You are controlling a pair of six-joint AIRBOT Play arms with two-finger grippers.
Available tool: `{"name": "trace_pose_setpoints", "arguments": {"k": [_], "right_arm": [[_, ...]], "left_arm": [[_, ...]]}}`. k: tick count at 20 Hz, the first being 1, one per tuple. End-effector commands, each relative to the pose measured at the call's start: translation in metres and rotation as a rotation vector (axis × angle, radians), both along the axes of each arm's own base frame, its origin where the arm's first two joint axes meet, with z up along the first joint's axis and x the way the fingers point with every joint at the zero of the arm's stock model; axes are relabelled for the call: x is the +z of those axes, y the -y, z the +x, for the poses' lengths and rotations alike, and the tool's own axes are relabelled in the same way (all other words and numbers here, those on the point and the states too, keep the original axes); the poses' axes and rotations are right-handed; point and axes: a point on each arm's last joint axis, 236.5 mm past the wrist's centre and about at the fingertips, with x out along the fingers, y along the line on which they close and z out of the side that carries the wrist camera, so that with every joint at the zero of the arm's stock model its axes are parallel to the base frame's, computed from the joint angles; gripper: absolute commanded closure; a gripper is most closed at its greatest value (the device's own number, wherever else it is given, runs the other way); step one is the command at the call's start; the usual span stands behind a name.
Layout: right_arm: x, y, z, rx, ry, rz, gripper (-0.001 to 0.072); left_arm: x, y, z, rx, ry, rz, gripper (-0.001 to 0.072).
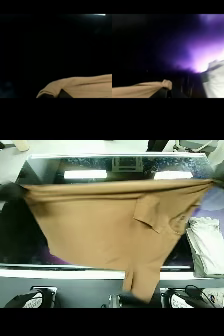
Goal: Fold the shirts.
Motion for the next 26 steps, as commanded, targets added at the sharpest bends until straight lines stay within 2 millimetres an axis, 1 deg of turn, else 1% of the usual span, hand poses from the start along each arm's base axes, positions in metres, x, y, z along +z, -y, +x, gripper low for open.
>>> {"name": "trace_pose_setpoints", "arguments": {"k": [1,2,3,5,6,7,8,9,10,11,12,13,14,15,16,17,18,19,20,22,24,26], "right_arm": [[-0.135,-0.032,0.077,0.023,-0.203,0.097,0.0697],[-0.16,-0.047,0.092,0.027,-0.211,0.112,0.0697],[-0.18,-0.062,0.104,0.025,-0.217,0.131,0.0696],[-0.203,-0.084,0.116,0.018,-0.224,0.157,0.0696],[-0.206,-0.09,0.119,0.021,-0.218,0.159,0.0696],[-0.205,-0.094,0.121,0.029,-0.207,0.157,0.0652],[-0.2,-0.093,0.12,0.031,-0.207,0.156,0.0478],[-0.191,-0.087,0.111,0.034,-0.23,0.153,0.0318],[-0.184,-0.077,0.099,0.068,-0.26,0.129,0.0316],[-0.18,-0.062,0.079,0.096,-0.323,0.112,0.0316],[-0.181,-0.044,0.053,0.086,-0.418,0.128,0.0315],[-0.186,-0.032,0.028,0.063,-0.518,0.168,0.0316],[-0.195,-0.028,0.0,0.048,-0.623,0.229,0.0318],[-0.205,-0.03,-0.023,0.043,-0.69,0.271,0.0319],[-0.218,-0.035,-0.042,0.054,-0.718,0.284,0.0319],[-0.228,-0.042,-0.058,0.073,-0.723,0.295,0.0319],[-0.238,-0.049,-0.074,0.088,-0.727,0.313,0.0319],[-0.245,-0.052,-0.087,0.089,-0.73,0.317,0.0319],[-0.251,-0.054,-0.098,0.088,-0.735,0.317,0.0319],[-0.254,-0.057,-0.111,0.097,-0.756,0.321,0.0319],[-0.252,-0.058,-0.115,0.11,-0.767,0.322,0.0319],[-0.251,-0.058,-0.115,0.111,-0.765,0.319,0.032]], "left_arm": [[-0.134,0.005,0.025,0.021,-0.26,-0.08,0.0679],[-0.156,0.011,0.033,0.021,-0.318,-0.13,0.0679],[-0.172,0.017,0.04,0.02,-0.359,-0.175,0.0678],[-0.189,0.028,0.052,0.015,-0.412,-0.248,0.0678],[-0.193,0.03,0.056,0.009,-0.426,-0.26,0.0673],[-0.193,0.029,0.06,-0.001,-0.433,-0.26,0.0565],[-0.186,0.026,0.061,-0.015,-0.437,-0.26,0.0287],[-0.177,0.014,0.06,-0.021,-0.442,-0.24,0.0019],[-0.17,-0.006,0.051,-0.03,-0.474,-0.184,0.0031],[-0.17,-0.031,0.033,-0.024,-0.544,-0.113,0.0099],[-0.174,-0.055,0.01,0.004,-0.628,-0.05,0.0158],[-0.179,-0.072,-0.016,0.022,-0.709,-0.014,0.0164],[-0.187,-0.075,-0.039,0.036,-0.758,-0.03,0.0164],[-0.2,-0.072,-0.061,0.048,-0.797,-0.05,0.0165],[-0.217,-0.067,-0.085,0.052,-0.833,-0.064,0.018],[-0.236,-0.06,-0.11,0.043,-0.864,-0.072,0.0247],[-0.251,-0.054,-0.128,0.038,-0.887,-0.08,0.0247],[-0.263,-0.047,-0.14,0.025,-0.895,-0.098,0.024],[-0.269,-0.041,-0.142,0.011,-0.887,-0.117,0.0218],[-0.271,-0.033,-0.131,0.024,-0.84,-0.154,0.0215],[-0.269,-0.026,-0.121,0.037,-0.806,-0.195,0.0215],[-0.271,-0.019,-0.123,0.02,-0.824,-0.204,0.0215]]}}
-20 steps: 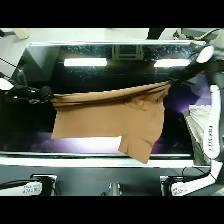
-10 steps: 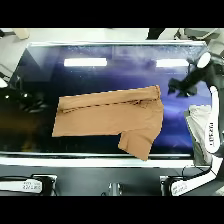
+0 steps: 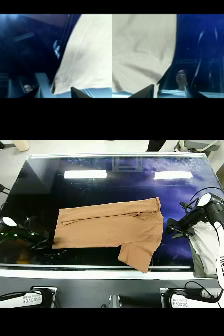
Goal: Fold the shirts.
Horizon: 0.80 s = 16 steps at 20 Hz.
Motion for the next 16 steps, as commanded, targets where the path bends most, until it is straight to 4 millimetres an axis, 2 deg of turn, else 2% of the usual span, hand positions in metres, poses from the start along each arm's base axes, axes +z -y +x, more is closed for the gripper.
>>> {"name": "trace_pose_setpoints", "arguments": {"k": [1,2,4,5,6,7,8,10,12,14,15,16], "right_arm": [[-0.003,-0.002,-0.01,0.013,-0.013,0.009,0.0319],[-0.003,-0.001,-0.011,0.015,-0.015,0.003,0.0316],[-0.008,-0.001,-0.018,0.019,-0.038,0.001,0.0255],[-0.013,-0.003,-0.025,0.015,-0.053,0.006,0.0235],[-0.021,-0.007,-0.031,0.005,-0.058,0.016,0.0235],[-0.029,-0.014,-0.033,-0.003,-0.043,0.045,0.0235],[-0.034,-0.025,-0.03,-0.016,-0.014,0.087,0.0235],[-0.046,-0.038,-0.018,-0.081,0.04,0.136,0.0236],[-0.059,-0.04,-0.02,-0.125,0.044,0.135,0.0236],[-0.069,-0.037,-0.019,-0.136,0.058,0.115,0.0245],[-0.071,-0.033,-0.01,-0.152,0.098,0.097,0.0285],[-0.073,-0.028,0.001,-0.173,0.141,0.079,0.0294]], "left_arm": [[-0.007,0.015,0.0,-0.001,0.005,-0.034,0.0215],[-0.011,0.018,0.0,-0.013,-0.002,-0.035,0.0215],[-0.017,0.021,0.004,-0.01,0.002,-0.024,0.0246],[-0.019,0.02,0.007,0.001,0.006,-0.017,0.0347],[-0.019,0.019,0.009,0.014,0.011,-0.012,0.0509],[-0.019,0.018,0.01,0.016,0.014,-0.01,0.063],[-0.018,0.018,0.012,0.015,0.02,-0.008,0.0678],[-0.014,0.017,0.016,0.014,0.032,-0.007,0.0679],[-0.008,0.017,0.019,0.008,0.041,-0.008,0.0679],[-0.002,0.018,0.021,0.0,0.057,-0.012,0.0679],[0.001,0.019,0.022,-0.004,0.068,-0.017,0.0679],[0.005,0.021,0.023,-0.001,0.079,-0.026,0.0679]]}}
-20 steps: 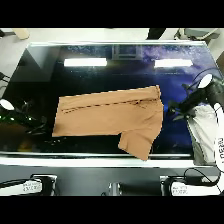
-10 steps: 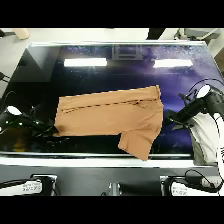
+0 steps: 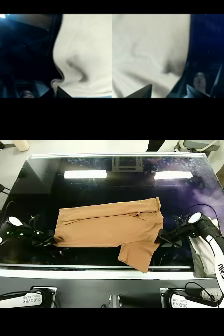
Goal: Fold the shirts.
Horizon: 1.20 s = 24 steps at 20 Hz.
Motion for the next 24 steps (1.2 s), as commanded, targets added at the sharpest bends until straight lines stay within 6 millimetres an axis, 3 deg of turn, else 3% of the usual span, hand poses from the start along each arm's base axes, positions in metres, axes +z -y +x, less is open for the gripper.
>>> {"name": "trace_pose_setpoints", "arguments": {"k": [1,5,6,7,8,10,11,12,13,14,15,16,17,18,19,21,24], "right_arm": [[-0.013,0.01,0.03,-0.093,0.114,-0.047,0.0294],[-0.014,-0.011,0.029,-0.124,0.075,0.055,0.0408],[-0.01,-0.016,0.03,-0.112,0.082,0.078,0.0584],[-0.003,-0.018,0.033,-0.115,0.098,0.089,0.0694],[0.009,-0.018,0.037,-0.095,0.131,0.089,0.0696],[0.061,-0.017,0.056,-0.018,0.275,0.081,0.0699],[0.108,-0.013,0.075,0.023,0.41,0.059,0.0699],[0.166,-0.008,0.093,0.046,0.572,0.019,0.0699],[0.245,0.0,0.106,0.064,0.782,-0.057,0.0698],[0.329,0.01,0.106,0.071,0.996,-0.162,0.0698],[0.424,0.023,0.087,0.059,1.237,-0.307,0.0698],[0.507,0.036,0.053,0.024,1.448,-0.459,0.0698],[0.577,0.046,0.004,-0.036,1.625,-0.59,0.0698],[0.617,0.05,-0.042,-0.102,1.727,-0.659,0.0698],[0.636,0.05,-0.08,-0.161,1.781,-0.679,0.0698],[0.634,0.045,-0.12,-0.169,1.781,-0.696,0.0698],[0.617,0.044,-0.125,-0.143,1.713,-0.692,0.0698]], "left_arm": [[0.015,0.01,0.004,-0.002,0.031,-0.041,0.0679],[0.026,0.018,0.011,0.012,0.071,-0.076,0.0679],[0.028,0.019,0.013,0.016,0.076,-0.082,0.0679],[0.032,0.019,0.015,0.008,0.091,-0.08,0.0679],[0.042,0.017,0.021,-0.003,0.116,-0.076,0.068],[0.088,0.01,0.049,-0.021,0.252,-0.039,0.0682],[0.134,0.004,0.071,-0.029,0.386,0.002,0.0682],[0.193,-0.001,0.089,-0.038,0.543,0.048,0.0682],[0.275,-0.002,0.1,-0.045,0.748,0.097,0.0681],[0.363,0.0,0.096,-0.04,0.969,0.158,0.0681],[0.463,0.003,0.073,-0.033,1.228,0.245,0.0681],[0.549,0.005,0.037,-0.006,1.464,0.346,0.0681],[0.624,0.008,-0.013,0.034,1.682,0.446,0.0681],[0.668,0.014,-0.059,0.081,1.819,0.488,0.0681],[0.687,0.023,-0.095,0.123,1.881,0.464,0.0681],[0.681,0.035,-0.131,0.118,1.875,0.457,0.0681],[0.675,0.023,-0.132,0.136,1.839,0.531,0.0681]]}}
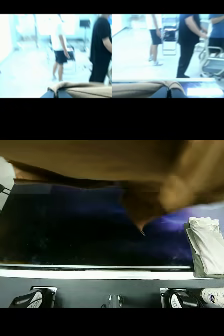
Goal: Fold the shirts.
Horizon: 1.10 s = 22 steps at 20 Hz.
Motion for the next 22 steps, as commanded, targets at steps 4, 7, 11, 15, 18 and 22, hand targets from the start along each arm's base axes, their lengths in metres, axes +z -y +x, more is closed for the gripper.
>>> {"name": "trace_pose_setpoints", "arguments": {"k": [4,7,11,15,18,22], "right_arm": [[-0.035,0.008,-0.011,-0.042,-0.168,0.004,0.0697],[-0.115,0.014,0.029,-0.022,-0.525,0.049,0.0697],[-0.242,0.017,0.099,0.038,-1.03,0.176,0.0699],[-0.386,-0.022,0.193,0.141,-1.294,0.215,0.0698],[-0.453,-0.049,0.272,0.124,-1.23,0.304,0.0698],[-0.495,-0.055,0.332,0.097,-1.113,0.426,0.0698]], "left_arm": [[-0.044,-0.011,0.015,0.035,-0.208,0.022,0.0681],[-0.144,-0.025,0.071,-0.009,-0.612,-0.013,0.0681],[-0.3,-0.044,0.135,-0.049,-1.055,-0.141,0.0681],[-0.449,-0.048,0.183,-0.049,-1.303,-0.255,0.0681],[-0.52,-0.05,0.228,-0.031,-1.369,-0.305,0.0681],[-0.553,-0.042,0.29,-0.048,-1.329,-0.33,0.068]]}}
